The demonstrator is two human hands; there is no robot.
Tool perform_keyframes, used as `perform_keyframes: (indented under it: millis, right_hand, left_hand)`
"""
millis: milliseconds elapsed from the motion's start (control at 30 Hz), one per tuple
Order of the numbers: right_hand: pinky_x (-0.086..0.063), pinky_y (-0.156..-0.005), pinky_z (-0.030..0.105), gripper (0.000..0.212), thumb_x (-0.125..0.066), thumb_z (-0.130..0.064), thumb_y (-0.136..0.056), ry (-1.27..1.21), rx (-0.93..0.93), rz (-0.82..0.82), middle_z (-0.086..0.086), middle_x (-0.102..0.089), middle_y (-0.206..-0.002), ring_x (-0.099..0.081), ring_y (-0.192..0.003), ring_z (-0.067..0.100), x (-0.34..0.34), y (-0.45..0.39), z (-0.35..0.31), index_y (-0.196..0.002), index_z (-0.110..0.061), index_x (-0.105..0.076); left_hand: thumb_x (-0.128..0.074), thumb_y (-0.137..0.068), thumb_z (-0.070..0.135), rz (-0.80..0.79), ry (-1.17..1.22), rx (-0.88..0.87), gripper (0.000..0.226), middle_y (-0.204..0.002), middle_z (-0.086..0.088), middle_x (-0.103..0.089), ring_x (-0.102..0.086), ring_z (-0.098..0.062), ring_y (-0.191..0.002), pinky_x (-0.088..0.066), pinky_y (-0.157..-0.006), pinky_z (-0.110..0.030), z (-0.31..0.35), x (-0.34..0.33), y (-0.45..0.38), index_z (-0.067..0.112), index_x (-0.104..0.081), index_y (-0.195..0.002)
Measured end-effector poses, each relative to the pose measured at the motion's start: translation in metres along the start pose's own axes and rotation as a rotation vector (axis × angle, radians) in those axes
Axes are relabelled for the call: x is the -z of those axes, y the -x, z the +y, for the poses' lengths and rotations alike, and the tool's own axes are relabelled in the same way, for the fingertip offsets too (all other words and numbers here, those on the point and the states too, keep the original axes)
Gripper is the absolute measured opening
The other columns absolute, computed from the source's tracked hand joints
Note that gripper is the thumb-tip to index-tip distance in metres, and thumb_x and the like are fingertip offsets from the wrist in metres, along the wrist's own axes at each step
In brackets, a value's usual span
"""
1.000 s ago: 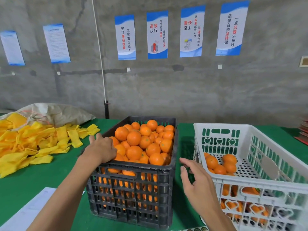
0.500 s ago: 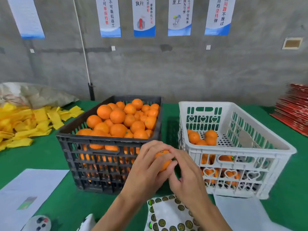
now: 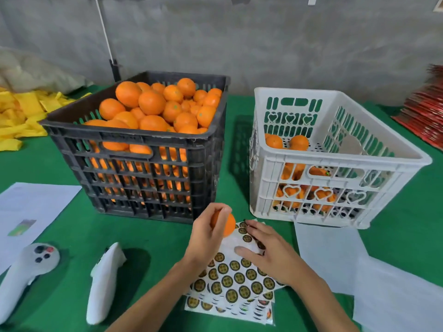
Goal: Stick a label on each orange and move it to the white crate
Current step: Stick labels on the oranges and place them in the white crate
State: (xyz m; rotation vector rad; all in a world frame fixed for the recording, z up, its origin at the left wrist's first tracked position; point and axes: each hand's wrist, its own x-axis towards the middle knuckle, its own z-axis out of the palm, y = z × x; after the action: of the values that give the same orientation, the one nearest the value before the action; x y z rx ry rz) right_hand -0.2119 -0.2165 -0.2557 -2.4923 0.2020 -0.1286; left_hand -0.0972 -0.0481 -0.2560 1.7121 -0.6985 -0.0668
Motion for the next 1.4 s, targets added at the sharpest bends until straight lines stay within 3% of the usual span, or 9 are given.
perform_keyframes:
  millis: [100, 233, 433, 533, 700, 867, 1167, 1300, 1400]
  right_hand:
    - [-0.014, -0.118, 0.015, 0.076, -0.058, -0.073, -0.087, -0.009, 0.016, -0.036, -0.03, -0.028, -0.155, -0.02, -0.141, -0.013, -0.001, 0.002, 0.009, -0.149, -0.03, -0.049]
    - [-0.028, -0.115, 0.017, 0.048, -0.064, -0.058, -0.092, 0.003, 0.065, 0.083, -0.025, -0.048, -0.147, -0.037, -0.135, -0.008, -0.002, -0.003, 0.007, -0.131, -0.03, -0.069]
    - [-0.04, -0.103, 0.015, 0.012, -0.076, -0.035, -0.091, -0.333, -0.098, 0.178, -0.03, -0.064, -0.125, -0.05, -0.125, -0.007, -0.008, -0.007, 0.006, -0.101, -0.037, -0.081]
    - [-0.044, -0.099, 0.012, 0.015, -0.074, -0.02, -0.093, -0.341, -0.082, 0.216, -0.025, -0.067, -0.12, -0.054, -0.12, -0.003, -0.005, -0.007, 0.005, -0.096, -0.032, -0.082]
    - [-0.027, -0.103, 0.001, 0.034, -0.078, -0.052, -0.082, -0.143, -0.045, 0.107, -0.037, -0.057, -0.129, -0.043, -0.126, -0.014, 0.001, -0.002, 0.004, -0.112, -0.037, -0.078]
    - [-0.035, -0.106, 0.018, 0.031, -0.069, -0.051, -0.091, 0.061, 0.055, 0.127, -0.029, -0.061, -0.129, -0.046, -0.12, -0.009, 0.002, -0.004, 0.002, -0.114, -0.033, -0.078]
    - [-0.043, -0.097, 0.015, 0.015, -0.072, -0.024, -0.092, -0.243, -0.102, 0.233, -0.032, -0.069, -0.109, -0.055, -0.114, -0.005, -0.002, -0.006, -0.003, -0.084, -0.033, -0.082]
    - [-0.053, -0.092, 0.029, 0.015, -0.066, -0.022, -0.098, -0.29, -0.171, 0.42, -0.02, -0.072, -0.102, -0.064, -0.098, -0.001, -0.002, -0.007, -0.02, -0.091, -0.024, -0.079]
    - [-0.054, -0.094, 0.032, 0.016, -0.062, -0.023, -0.1, -0.214, -0.085, 0.641, -0.019, -0.07, -0.108, -0.063, -0.105, 0.001, -0.002, -0.007, -0.048, -0.104, -0.023, -0.078]
  left_hand:
    - [-0.051, -0.101, 0.056, -0.003, 0.035, 0.028, 0.026, -0.103, 0.014, -0.07, -0.066, -0.01, -0.099, -0.048, -0.08, -0.012, 0.0, 0.0, 0.0, 0.035, -0.066, -0.108]
    - [-0.05, -0.103, 0.056, -0.059, 0.02, 0.054, 0.025, -0.106, 0.015, -0.069, -0.065, -0.01, -0.102, -0.05, -0.085, -0.019, -0.005, -0.001, 0.002, 0.038, -0.064, -0.11]
    - [-0.045, -0.102, 0.061, -0.068, -0.072, 0.065, 0.025, -0.11, 0.025, -0.064, -0.063, -0.001, -0.107, -0.05, -0.089, -0.025, -0.011, -0.004, 0.0, 0.044, -0.059, -0.114]
    - [-0.044, -0.099, 0.064, -0.084, -0.089, 0.074, 0.027, -0.113, 0.029, -0.061, -0.06, 0.003, -0.11, -0.047, -0.089, -0.021, -0.011, -0.004, 0.0, 0.048, -0.058, -0.115]
    - [-0.043, -0.1, 0.064, -0.077, -0.078, 0.062, 0.029, -0.112, 0.028, -0.062, -0.061, 0.002, -0.109, -0.048, -0.09, -0.023, -0.01, -0.004, 0.0, 0.045, -0.059, -0.115]
    - [-0.043, -0.099, 0.063, -0.083, -0.082, 0.064, 0.031, -0.111, 0.027, -0.063, -0.061, 0.003, -0.108, -0.049, -0.09, -0.023, -0.009, -0.004, 0.0, 0.042, -0.06, -0.114]
    - [-0.044, -0.1, 0.065, -0.072, -0.115, 0.088, 0.026, -0.111, 0.029, -0.062, -0.061, 0.002, -0.107, -0.048, -0.086, -0.021, -0.01, -0.005, -0.001, 0.047, -0.058, -0.113]
    - [-0.046, -0.101, 0.06, -0.034, -0.069, 0.092, 0.022, -0.108, 0.024, -0.064, -0.063, -0.002, -0.104, -0.049, -0.085, -0.021, -0.005, -0.003, 0.003, 0.046, -0.061, -0.109]
    - [-0.049, -0.1, 0.056, 0.078, 0.103, 0.078, 0.026, -0.104, 0.014, -0.068, -0.067, -0.009, -0.097, -0.051, -0.08, -0.02, 0.016, -0.006, 0.004, 0.038, -0.066, -0.107]
